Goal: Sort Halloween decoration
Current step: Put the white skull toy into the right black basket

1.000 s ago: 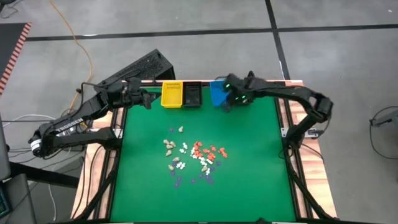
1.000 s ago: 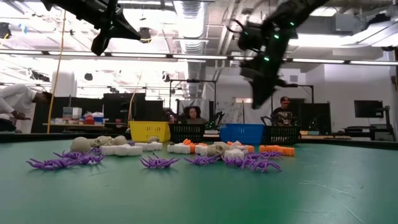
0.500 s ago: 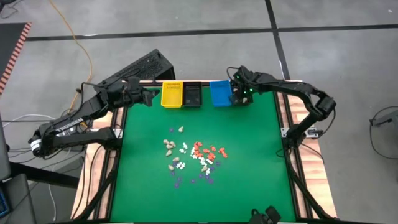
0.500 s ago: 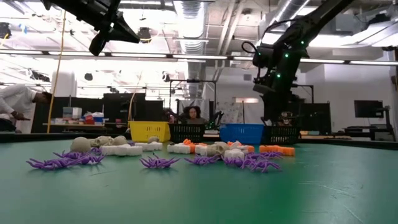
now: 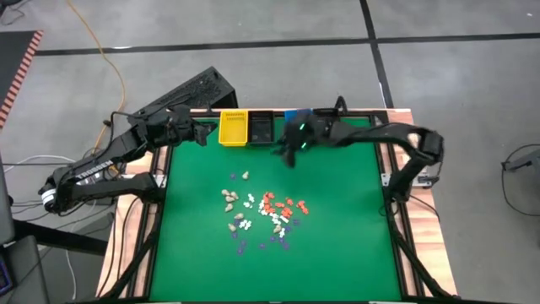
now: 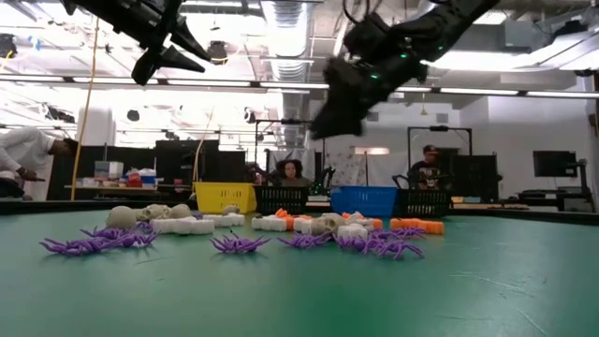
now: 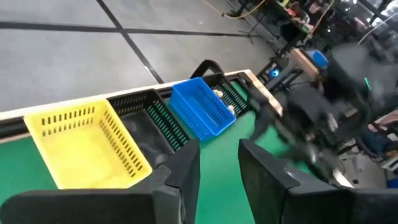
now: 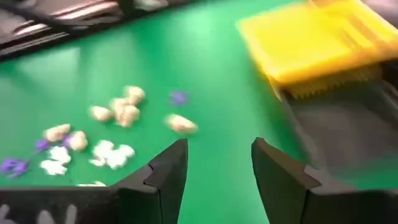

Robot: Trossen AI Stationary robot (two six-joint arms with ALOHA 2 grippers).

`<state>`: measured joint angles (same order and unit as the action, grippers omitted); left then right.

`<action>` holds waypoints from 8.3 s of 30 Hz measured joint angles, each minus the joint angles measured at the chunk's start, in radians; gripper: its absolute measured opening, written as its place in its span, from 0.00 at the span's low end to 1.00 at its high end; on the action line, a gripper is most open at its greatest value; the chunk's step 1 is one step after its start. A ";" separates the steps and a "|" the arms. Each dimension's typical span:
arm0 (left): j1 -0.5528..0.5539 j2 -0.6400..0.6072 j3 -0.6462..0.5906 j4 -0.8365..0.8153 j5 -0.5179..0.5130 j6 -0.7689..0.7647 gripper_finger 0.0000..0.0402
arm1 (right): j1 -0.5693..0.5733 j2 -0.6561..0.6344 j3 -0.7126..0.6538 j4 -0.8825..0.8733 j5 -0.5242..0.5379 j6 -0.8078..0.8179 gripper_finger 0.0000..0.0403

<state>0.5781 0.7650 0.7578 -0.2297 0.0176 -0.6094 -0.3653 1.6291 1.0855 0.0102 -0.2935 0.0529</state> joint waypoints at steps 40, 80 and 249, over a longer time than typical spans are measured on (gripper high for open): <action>-0.002 0.000 0.000 0.012 0.134 0.037 0.25 | 0.173 0.520 0.349 0.080 0.112 -0.133 0.58; -0.002 0.000 0.000 0.011 0.126 0.031 0.25 | 0.111 0.452 0.348 -0.009 0.109 0.061 0.46; -0.004 0.001 0.000 -0.252 -0.090 0.120 0.64 | 0.247 0.451 0.529 -0.310 0.177 -0.060 0.06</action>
<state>0.5739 0.7658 0.7574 -0.4816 -0.0727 -0.4896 -0.1187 2.0796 1.6142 -0.2997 -0.1168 -0.0068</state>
